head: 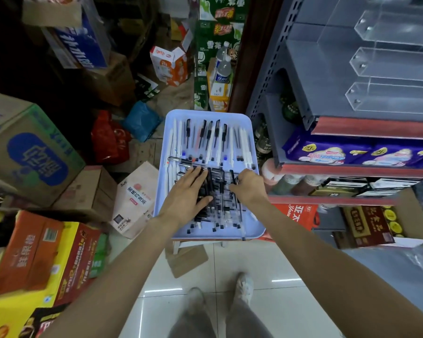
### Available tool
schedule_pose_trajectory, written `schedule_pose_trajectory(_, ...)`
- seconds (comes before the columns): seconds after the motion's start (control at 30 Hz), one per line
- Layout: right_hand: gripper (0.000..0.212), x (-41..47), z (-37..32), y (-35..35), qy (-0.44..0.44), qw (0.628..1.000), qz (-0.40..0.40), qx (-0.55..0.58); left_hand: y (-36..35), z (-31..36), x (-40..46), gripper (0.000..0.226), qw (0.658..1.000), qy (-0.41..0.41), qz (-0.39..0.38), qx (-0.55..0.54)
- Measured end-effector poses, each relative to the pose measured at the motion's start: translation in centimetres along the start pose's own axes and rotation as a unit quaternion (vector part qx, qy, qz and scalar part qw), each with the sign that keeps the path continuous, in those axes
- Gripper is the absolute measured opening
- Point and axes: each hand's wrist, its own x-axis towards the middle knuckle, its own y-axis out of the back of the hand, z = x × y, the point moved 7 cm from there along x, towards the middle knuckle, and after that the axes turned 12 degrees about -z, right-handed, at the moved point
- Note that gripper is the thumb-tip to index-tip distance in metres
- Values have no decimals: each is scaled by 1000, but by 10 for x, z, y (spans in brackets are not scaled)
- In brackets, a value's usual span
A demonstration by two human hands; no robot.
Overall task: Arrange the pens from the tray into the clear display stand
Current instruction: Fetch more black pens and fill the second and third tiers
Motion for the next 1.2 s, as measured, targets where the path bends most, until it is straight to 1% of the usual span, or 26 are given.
schedule_pose_trajectory(0.03, 43, 1, 0, 2, -2, 1000, -8, -5, 0, 0, 0, 69, 1000, -5, 2, -13)
schedule_pose_trajectory(0.07, 49, 3, -1, 4, 4, 1000, -12, -10, 1, 1, -1, 68, 999, -9, 5, -31)
schedule_pose_trajectory(0.13, 51, 5, 1, 9, -2, 999, -35, 7, 4, 2, -3, 66, 997, -15, 14, -73)
schedule_pose_trajectory(0.2, 50, 6, 5, 16, -9, 996, -54, 77, 11, 7, -4, 60, 993, -22, 30, -116)
schedule_pose_trajectory(0.23, 46, 3, 5, 21, -7, 991, -61, 120, 17, 12, -3, 56, 989, -29, 39, -140)
schedule_pose_trajectory(0.27, 37, 1, 4, 29, 8, 985, -57, 164, 24, 20, -2, 50, 985, -40, 46, -164)
schedule_pose_trajectory(0.33, 9, -9, -4, 50, 49, 961, -44, 270, 41, 41, 4, 41, 975, -66, 39, -210)
schedule_pose_trajectory(0.37, 16, -15, -8, 63, 71, 945, -35, 316, 49, 54, 9, 39, 969, -77, 22, -233)
schedule_pose_trajectory(0.4, 20, -21, -12, 78, 93, 930, -23, 355, 57, 68, 14, 39, 963, -85, 2, -257)
schedule_pose_trajectory(0.47, 5, -34, -19, 112, 140, 904, 2, 404, 76, 94, 24, 36, 952, -99, -21, -287)
schedule_pose_trajectory(0.53, 10, -45, -22, 147, 183, 879, 25, 439, 97, 119, 35, 18, 943, -131, -17, -304)
schedule_pose_trajectory(0.57, 11, -48, -21, 165, 202, 867, 35, 454, 110, 132, 39, 12, 940, -150, -9, -307)
schedule_pose_trajectory(0.63, 12, -55, -15, 200, 230, 846, 54, 477, 135, 158, 50, 25, 942, -175, 22, -285)
schedule_pose_trajectory(0.67, 14, -57, -9, 218, 237, 837, 67, 489, 147, 171, 57, 27, 946, -183, 37, -266)
schedule_pose_trajectory(0.77, 15, -56, 24, 275, 244, 813, 115, 516, 175, 220, 84, 22, 955, -210, 65, -199)
schedule_pose_trajectory(0.8, 14, -55, 38, 295, 251, 797, 127, 534, 183, 236, 96, 21, 959, -212, 76, -174)
schedule_pose_trajectory(0.87, 16, -52, 69, 340, 274, 753, 155, 577, 198, 267, 123, 25, 965, -192, 114, -137)
schedule_pose_trajectory(0.93, 18, -46, 100, 385, 297, 709, 184, 613, 214, 292, 146, 31, 964, -135, 182, -140)
schedule_pose_trajectory(1.0, 18, -38, 127, 424, 313, 681, 209, 628, 227, 316, 164, 34, 945, -93, 256, -184)
schedule_pose_trajectory(1.07, 18, -26, 150, 457, 318, 675, 218, 629, 233, 353, 182, 27, 924, -120, 283, -227)
schedule_pose_trajectory(1.13, 17, -14, 167, 485, 318, 692, 206, 615, 234, 399, 203, 14, 923, -161, 272, -221)
schedule_pose_trajectory(1.2, 17, -3, 180, 509, 323, 705, 191, 602, 234, 434, 227, 5, 923, -184, 265, -211)
